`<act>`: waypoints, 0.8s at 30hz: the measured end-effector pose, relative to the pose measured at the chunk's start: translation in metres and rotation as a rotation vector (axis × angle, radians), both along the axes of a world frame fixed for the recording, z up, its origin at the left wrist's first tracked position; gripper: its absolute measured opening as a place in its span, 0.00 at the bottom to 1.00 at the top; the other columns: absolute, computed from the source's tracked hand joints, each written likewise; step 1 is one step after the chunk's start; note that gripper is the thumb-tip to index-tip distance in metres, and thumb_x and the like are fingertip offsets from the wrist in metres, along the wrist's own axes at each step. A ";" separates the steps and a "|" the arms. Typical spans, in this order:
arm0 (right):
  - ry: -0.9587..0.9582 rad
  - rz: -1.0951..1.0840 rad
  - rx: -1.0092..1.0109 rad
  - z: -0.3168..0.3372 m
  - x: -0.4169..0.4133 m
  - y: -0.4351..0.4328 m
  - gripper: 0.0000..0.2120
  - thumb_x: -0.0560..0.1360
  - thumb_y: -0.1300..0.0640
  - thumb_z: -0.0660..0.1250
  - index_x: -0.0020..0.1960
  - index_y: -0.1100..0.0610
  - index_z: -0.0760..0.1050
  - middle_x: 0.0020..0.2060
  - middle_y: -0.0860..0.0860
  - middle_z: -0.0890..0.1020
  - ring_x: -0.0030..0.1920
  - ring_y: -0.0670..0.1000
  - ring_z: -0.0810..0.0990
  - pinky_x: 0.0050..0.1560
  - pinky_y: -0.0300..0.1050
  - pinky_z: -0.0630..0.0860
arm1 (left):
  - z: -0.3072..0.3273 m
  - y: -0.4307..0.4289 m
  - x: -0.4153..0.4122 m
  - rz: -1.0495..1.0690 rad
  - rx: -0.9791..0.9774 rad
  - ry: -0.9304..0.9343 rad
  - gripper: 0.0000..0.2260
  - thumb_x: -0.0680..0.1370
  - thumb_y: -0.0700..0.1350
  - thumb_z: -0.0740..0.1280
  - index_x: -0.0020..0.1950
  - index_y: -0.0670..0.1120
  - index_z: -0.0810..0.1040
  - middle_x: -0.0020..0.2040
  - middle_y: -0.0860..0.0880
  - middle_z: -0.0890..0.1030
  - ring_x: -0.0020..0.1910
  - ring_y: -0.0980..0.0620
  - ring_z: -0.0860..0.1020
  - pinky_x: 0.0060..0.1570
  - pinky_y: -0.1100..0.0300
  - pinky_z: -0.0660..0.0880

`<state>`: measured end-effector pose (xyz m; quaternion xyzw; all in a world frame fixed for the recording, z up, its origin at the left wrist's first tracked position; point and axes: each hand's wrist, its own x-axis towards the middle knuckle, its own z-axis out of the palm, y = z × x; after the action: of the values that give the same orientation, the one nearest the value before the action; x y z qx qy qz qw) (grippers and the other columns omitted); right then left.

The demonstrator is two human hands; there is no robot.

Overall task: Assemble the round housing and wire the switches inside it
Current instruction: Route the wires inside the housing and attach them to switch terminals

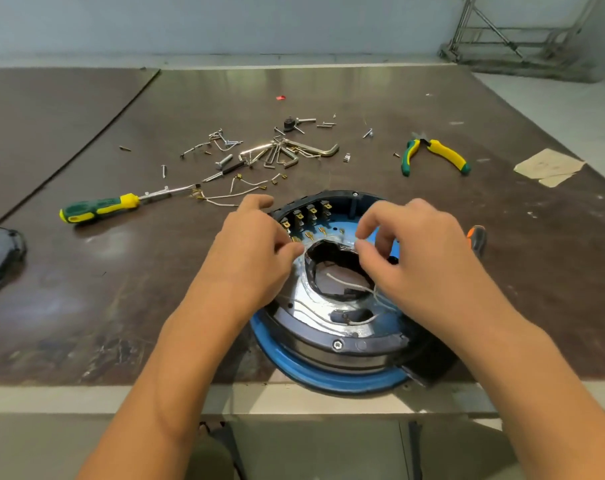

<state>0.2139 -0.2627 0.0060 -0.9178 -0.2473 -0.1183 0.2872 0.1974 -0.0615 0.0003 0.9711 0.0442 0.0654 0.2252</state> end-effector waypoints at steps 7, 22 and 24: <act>0.124 0.119 -0.153 -0.005 0.031 0.019 0.14 0.77 0.53 0.69 0.62 0.46 0.75 0.50 0.45 0.73 0.53 0.47 0.72 0.51 0.44 0.69 | -0.002 0.002 -0.004 0.124 -0.180 0.057 0.06 0.78 0.50 0.70 0.46 0.52 0.86 0.74 0.56 0.67 0.69 0.56 0.67 0.55 0.66 0.59; 0.233 0.023 -0.319 0.001 0.041 0.032 0.17 0.77 0.51 0.70 0.64 0.49 0.74 0.57 0.50 0.79 0.56 0.54 0.78 0.55 0.53 0.78 | -0.004 0.005 0.003 0.092 -0.151 0.101 0.04 0.77 0.49 0.71 0.47 0.54 0.87 0.68 0.52 0.73 0.71 0.54 0.64 0.55 0.65 0.60; 0.267 0.027 -0.395 0.005 0.043 0.035 0.14 0.76 0.52 0.71 0.60 0.51 0.74 0.54 0.51 0.79 0.53 0.55 0.78 0.53 0.53 0.79 | -0.003 0.005 0.003 0.088 -0.115 0.102 0.04 0.76 0.49 0.72 0.46 0.53 0.87 0.69 0.51 0.73 0.71 0.52 0.66 0.54 0.64 0.61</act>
<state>0.2572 -0.2278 0.0112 -0.9603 -0.2378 0.0584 0.1340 0.2007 -0.0569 -0.0026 0.9557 0.1020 0.0233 0.2752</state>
